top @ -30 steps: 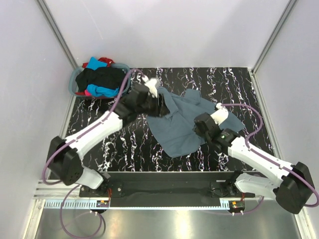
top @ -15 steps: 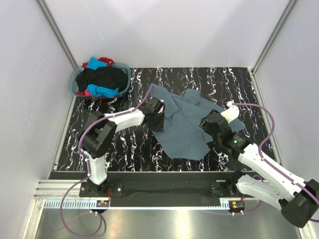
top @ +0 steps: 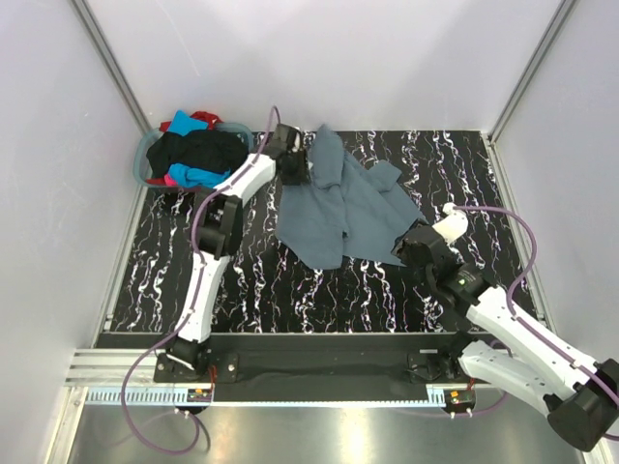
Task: Fold and stack the t-shirts
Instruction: Flatten the tshirt out
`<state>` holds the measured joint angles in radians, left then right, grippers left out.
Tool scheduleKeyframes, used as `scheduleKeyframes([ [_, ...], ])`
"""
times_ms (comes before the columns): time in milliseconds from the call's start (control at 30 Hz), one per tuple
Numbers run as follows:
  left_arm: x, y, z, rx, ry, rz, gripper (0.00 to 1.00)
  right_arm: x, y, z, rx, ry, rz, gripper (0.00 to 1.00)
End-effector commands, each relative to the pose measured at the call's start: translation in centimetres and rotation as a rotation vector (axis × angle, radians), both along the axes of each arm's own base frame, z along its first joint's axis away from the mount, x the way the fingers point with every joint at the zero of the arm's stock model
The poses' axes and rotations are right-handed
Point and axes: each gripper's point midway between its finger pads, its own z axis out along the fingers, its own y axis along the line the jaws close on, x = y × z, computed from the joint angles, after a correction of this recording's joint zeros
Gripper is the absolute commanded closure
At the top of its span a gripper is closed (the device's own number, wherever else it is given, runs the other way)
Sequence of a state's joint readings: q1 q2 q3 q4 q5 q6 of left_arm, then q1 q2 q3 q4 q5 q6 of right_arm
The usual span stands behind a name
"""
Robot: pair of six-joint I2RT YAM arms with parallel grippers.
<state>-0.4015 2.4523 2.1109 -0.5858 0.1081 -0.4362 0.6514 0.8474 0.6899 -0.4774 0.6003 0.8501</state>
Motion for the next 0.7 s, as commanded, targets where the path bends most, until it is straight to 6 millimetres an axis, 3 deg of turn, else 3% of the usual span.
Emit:
scheduleKeyframes([
  [0, 1.9, -1.2, 7.6, -0.128, -0.111, -0.116, 0.55, -0.1, 0.8, -0.9, 0.008, 0.05, 0.033, 0.47],
  [33, 1.3, -1.6, 9.6, -0.148, -0.136, -0.146, 0.53, 0.1, 1.4, -1.6, 0.0, 0.08, 0.054, 0.47],
  [67, -0.1, -1.7, 9.7, -0.146, -0.118, -0.159, 0.53, 0.2, 3.0, -1.8, 0.033, 0.096, 0.118, 0.47],
  [100, -1.3, -1.6, 13.9, -0.16, -0.18, -0.172, 0.52, 0.2, 4.0, -2.2, 0.028, 0.112, 0.176, 0.47],
  [133, -2.1, -1.0, 14.5, -0.129, -0.196, -0.165, 0.5, 0.4, 5.1, -3.6, 0.025, 0.16, 0.219, 0.47],
  [167, -4.3, -0.6, 12.5, -0.089, -0.145, -0.164, 0.5, 0.5, 7.3, -3.4, 0.081, 0.171, 0.299, 0.48],
  [200, -5.4, 0.1, 13.1, -0.069, -0.154, -0.147, 0.5, 0.6, 8.3, -3.9, 0.096, 0.191, 0.337, 0.48],
  [233, -6.3, 0.8, 16.3, -0.09, -0.221, -0.106, 0.5, 0.4, 9.9, -5.3, 0.118, 0.253, 0.397, 0.48],
  [267, -8.4, 2.2, 13.6, -0.073, -0.157, -0.078, 0.49, 1.0, 11.2, -5.1, 0.154, 0.236, 0.426, 0.48],
  [300, -9.3, 3.0, 13.5, -0.084, -0.155, -0.06, 0.48, 1.2, 12.1, -6.5, 0.17, 0.272, 0.439, 0.48],
  [333, -10.2, 3.6, 15.4, -0.113, -0.2, -0.045, 0.46, 1.3, 12.8, -6.8, 0.193, 0.278, 0.456, 0.48],
  [367, -11.3, 5.3, 13.1, -0.086, -0.151, -0.015, 0.44, 1.9, 14.0, -6.4, 0.231, 0.249, 0.482, 0.48],
  [433, -11.9, 7.0, 12.2, -0.055, -0.142, 0.023, 0.44, 2.8, 14.8, -7.5, 0.247, 0.254, 0.478, 0.48],
  [467, -12.3, 7.8, 11.2, -0.043, -0.119, 0.039, 0.44, 3.4, 15.8, -6.9, 0.276, 0.218, 0.506, 0.47],
  [600, -12.5, 8.9, 8.3, 0.003, -0.065, 0.08, 0.5, 5.5, 17.2, -8.1, 0.254, 0.208, 0.519, 0.48],
  [667, -12.6, 9.7, 6.7, 0.007, -0.025, 0.116, 0.53, 6.3, 18.0, -7.8, 0.256, 0.189, 0.541, 0.48],
])
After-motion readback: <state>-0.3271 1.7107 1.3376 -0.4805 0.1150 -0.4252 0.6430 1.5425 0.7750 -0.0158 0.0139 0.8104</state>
